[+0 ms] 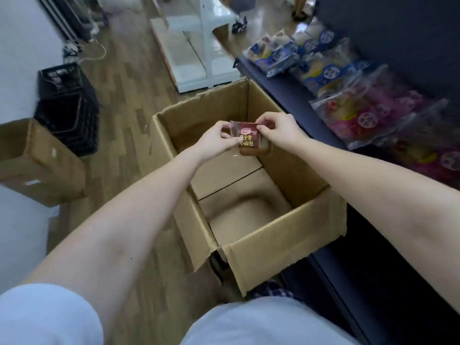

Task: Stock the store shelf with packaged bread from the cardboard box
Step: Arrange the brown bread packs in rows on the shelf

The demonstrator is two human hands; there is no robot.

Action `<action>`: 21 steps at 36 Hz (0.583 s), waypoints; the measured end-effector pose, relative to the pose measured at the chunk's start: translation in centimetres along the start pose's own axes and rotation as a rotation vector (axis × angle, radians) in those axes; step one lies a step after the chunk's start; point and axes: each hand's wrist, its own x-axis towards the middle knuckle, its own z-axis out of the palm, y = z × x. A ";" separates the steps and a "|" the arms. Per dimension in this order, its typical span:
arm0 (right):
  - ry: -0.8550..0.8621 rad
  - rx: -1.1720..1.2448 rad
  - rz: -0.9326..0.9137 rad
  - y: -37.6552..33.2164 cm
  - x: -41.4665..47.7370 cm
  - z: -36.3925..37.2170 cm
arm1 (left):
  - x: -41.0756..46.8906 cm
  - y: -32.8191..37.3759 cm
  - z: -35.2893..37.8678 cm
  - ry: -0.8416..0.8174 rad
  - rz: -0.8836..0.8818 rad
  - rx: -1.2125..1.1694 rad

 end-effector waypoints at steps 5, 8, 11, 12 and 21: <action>0.203 0.139 0.037 -1.4 -3.0 -1.9 | -1.4 2.2 0.0 -0.081 0.051 -0.119; 0.293 0.195 0.057 -1.6 -5.1 -2.8 | -2.4 3.4 1.1 -0.094 0.095 -0.172; 0.380 0.248 0.107 -1.0 -7.5 -3.7 | -3.5 4.4 2.6 -0.095 0.138 -0.208; 0.408 0.270 0.135 -0.8 -8.4 -4.0 | -3.8 4.7 3.2 -0.094 0.146 -0.222; 0.336 0.565 0.358 2.1 -16.2 -7.2 | -5.9 8.2 8.3 -0.173 0.199 -0.276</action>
